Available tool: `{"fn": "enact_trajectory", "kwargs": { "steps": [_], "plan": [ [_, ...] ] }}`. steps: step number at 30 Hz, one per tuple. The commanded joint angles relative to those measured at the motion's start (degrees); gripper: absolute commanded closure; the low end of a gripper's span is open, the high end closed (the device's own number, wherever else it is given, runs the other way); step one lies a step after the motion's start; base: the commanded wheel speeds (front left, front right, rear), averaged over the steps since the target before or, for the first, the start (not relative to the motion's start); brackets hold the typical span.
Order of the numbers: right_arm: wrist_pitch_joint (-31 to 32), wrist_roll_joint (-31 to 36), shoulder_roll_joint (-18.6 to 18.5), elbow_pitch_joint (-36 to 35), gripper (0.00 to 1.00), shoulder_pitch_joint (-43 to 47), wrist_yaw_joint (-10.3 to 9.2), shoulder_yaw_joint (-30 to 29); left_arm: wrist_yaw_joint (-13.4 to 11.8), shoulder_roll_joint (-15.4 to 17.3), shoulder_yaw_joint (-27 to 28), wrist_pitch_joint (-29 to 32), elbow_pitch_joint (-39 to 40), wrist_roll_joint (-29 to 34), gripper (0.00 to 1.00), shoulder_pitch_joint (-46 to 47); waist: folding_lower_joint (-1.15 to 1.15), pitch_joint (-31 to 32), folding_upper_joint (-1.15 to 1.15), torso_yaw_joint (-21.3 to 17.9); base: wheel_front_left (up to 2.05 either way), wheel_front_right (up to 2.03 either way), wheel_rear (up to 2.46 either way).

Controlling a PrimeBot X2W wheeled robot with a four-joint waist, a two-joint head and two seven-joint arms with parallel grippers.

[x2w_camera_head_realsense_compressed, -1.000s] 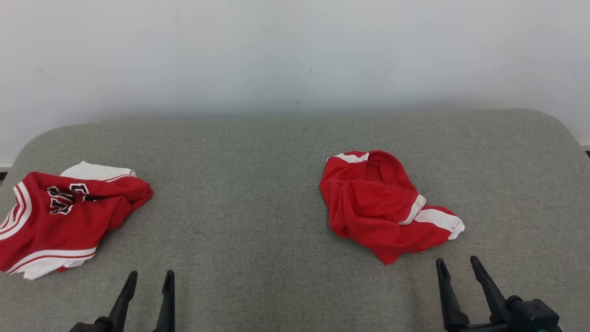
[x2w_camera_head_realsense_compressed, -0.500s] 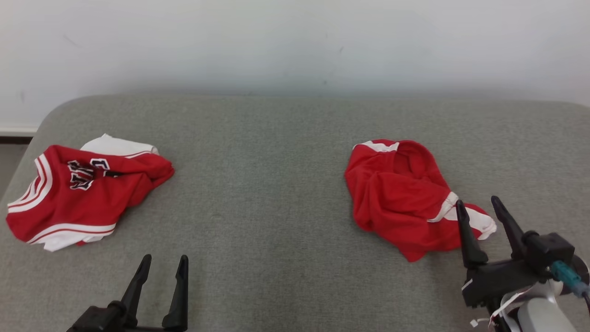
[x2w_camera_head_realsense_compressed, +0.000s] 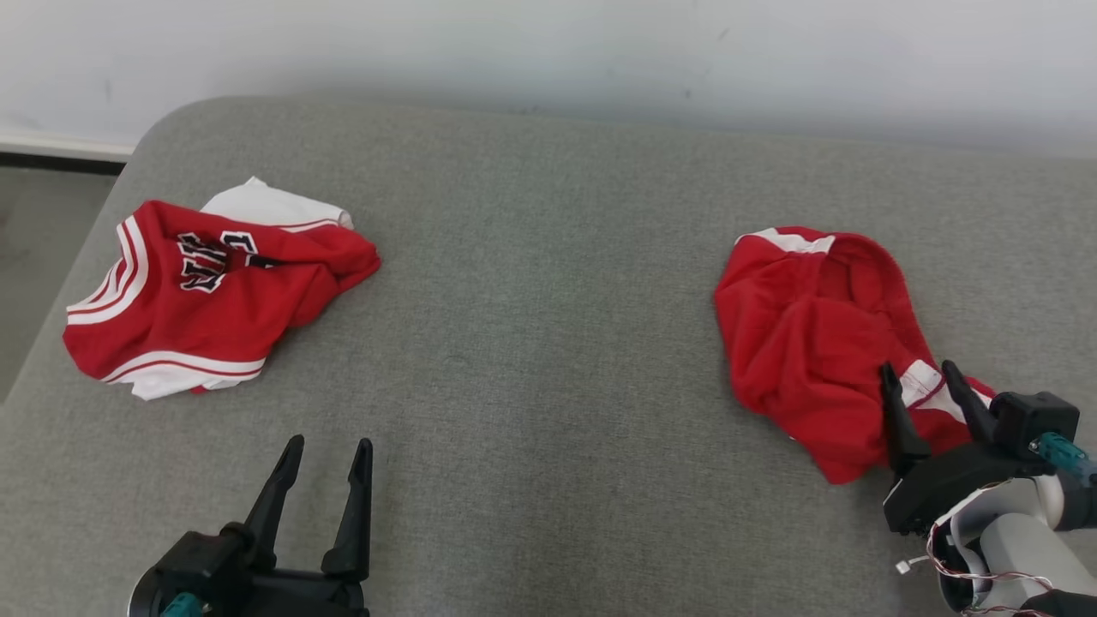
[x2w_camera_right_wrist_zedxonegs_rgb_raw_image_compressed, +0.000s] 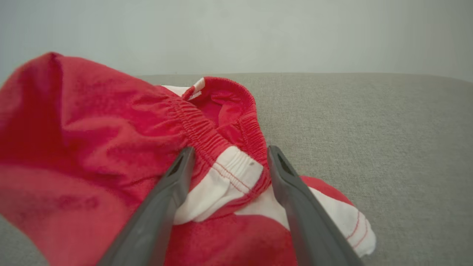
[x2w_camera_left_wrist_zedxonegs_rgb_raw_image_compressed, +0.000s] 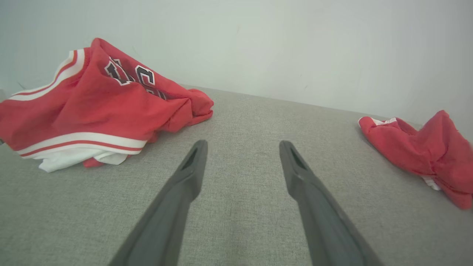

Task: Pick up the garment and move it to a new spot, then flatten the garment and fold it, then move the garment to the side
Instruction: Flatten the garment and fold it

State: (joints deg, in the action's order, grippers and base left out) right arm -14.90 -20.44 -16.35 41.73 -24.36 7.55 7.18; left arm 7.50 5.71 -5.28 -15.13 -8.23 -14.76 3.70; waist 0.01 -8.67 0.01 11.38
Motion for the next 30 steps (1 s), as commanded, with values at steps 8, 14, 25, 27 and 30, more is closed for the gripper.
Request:
{"fn": "enact_trajectory", "kwargs": {
  "steps": [8,14,25,27,30],
  "plan": [
    [-0.27,-4.64,1.24,6.29,1.00,-1.74,-0.13,2.83,-0.10,-0.04,0.33,-0.03,-0.82,-0.75,0.00,0.65,-0.01,-0.85,-0.01,1.74,0.00,0.00,0.00],
    [-0.30,-3.32,-0.65,2.34,1.00,-1.04,-0.13,0.47,-0.10,-0.21,0.58,-0.03,-1.03,-0.61,0.00,-0.47,-0.01,1.55,-0.01,0.39,0.00,0.00,0.00],
    [-0.27,4.89,-4.24,-10.62,1.00,-6.31,-0.13,3.65,-0.10,-0.46,-1.56,-0.03,-1.57,-1.05,0.00,-0.54,-0.01,4.35,-0.01,1.20,0.00,0.00,0.00],
    [-0.26,5.35,-3.56,-12.32,1.00,-7.56,-0.13,7.45,-0.10,-0.49,-1.57,-0.03,-1.58,-1.27,0.00,-0.86,-0.01,4.59,-0.01,1.70,0.00,0.00,0.00],
    [-0.26,5.50,-1.59,-13.39,1.00,-9.03,-0.13,14.66,-0.09,-0.34,-1.60,-0.03,-1.74,-1.37,0.00,-1.23,-0.01,4.77,-0.01,2.52,0.00,0.00,0.00]
  ]
}}
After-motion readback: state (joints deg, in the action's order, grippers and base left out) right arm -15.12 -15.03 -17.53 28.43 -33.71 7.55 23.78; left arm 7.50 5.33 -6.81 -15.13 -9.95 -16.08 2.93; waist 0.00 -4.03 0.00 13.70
